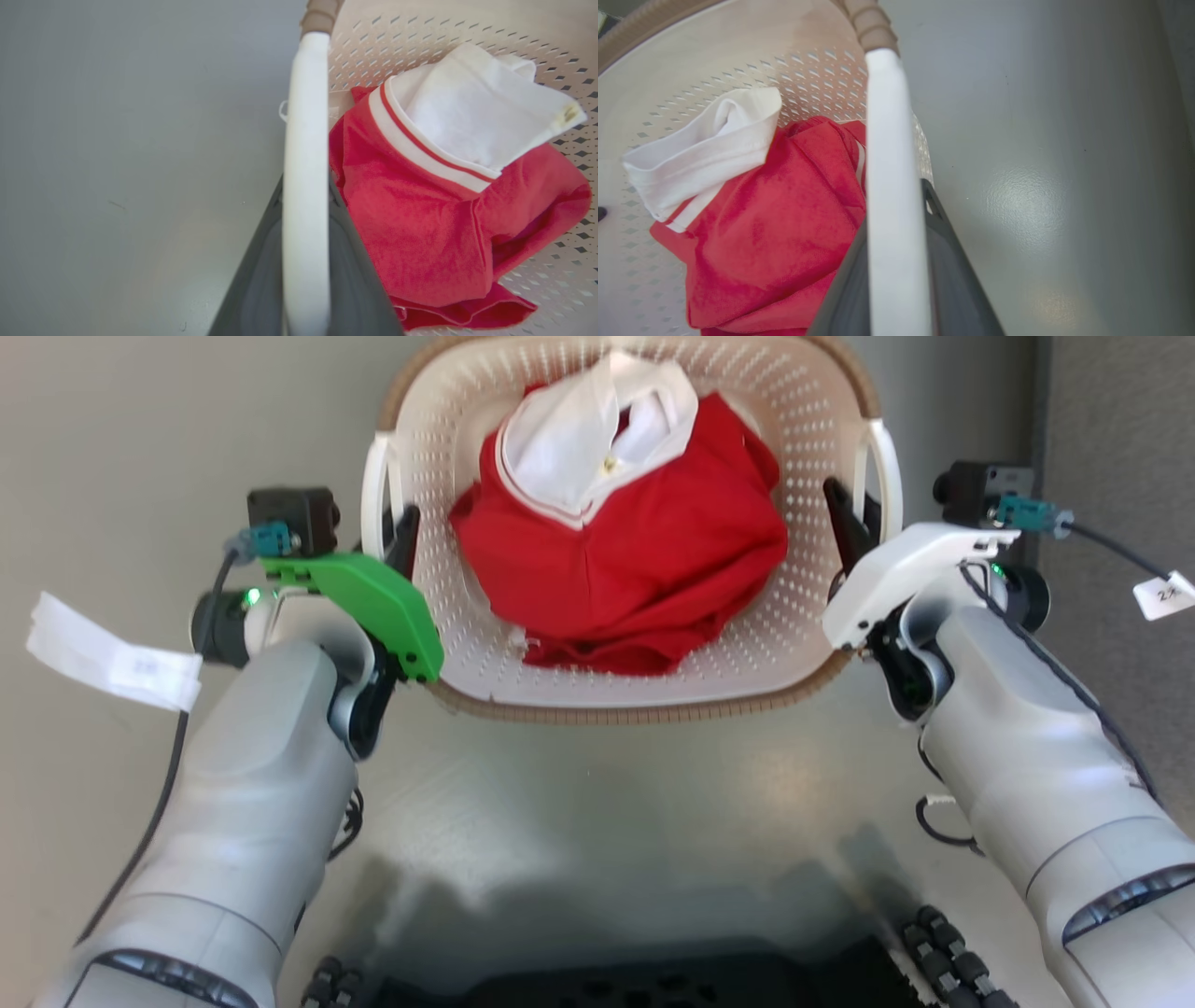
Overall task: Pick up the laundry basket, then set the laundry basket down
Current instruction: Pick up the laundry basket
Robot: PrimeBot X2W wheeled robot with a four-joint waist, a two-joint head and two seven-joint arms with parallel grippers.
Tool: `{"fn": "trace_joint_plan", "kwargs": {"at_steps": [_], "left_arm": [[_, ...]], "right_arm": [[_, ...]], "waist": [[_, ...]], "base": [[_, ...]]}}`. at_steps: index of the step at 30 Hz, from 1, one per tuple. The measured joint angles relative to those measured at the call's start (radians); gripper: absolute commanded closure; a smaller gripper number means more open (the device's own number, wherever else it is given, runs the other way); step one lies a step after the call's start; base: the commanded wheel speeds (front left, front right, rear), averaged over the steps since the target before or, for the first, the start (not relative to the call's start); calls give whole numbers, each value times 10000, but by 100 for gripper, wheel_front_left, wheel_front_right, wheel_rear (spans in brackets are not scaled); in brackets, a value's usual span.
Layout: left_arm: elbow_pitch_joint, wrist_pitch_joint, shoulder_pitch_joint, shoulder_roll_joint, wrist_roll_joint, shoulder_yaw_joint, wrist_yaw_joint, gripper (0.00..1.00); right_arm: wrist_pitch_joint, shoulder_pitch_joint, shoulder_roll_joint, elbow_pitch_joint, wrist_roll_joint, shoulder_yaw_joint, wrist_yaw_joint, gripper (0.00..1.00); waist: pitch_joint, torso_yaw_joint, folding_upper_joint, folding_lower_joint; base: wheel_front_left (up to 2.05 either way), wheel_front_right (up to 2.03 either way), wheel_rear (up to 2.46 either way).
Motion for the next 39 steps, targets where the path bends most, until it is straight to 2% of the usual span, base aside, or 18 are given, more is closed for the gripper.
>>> {"fn": "trace_joint_plan", "kwargs": {"at_steps": [11,20,39], "left_arm": [[180,520,595,19,-1035,-401,0,100],[376,882,1187,17,-1459,-738,0,100],[941,2040,2533,-19,-2282,-1340,-2,100]], "right_arm": [[322,506,0,169,654,617,0,100],[756,1140,10,305,1175,1049,-2,100],[2514,2263,48,487,2134,2075,-88,100]], "waist": [[-1457,-71,0,0],[-2586,-121,0,0],[-5312,-319,0,-1]], "base": [[0,0,0],[0,0,0],[0,0,0]]}}
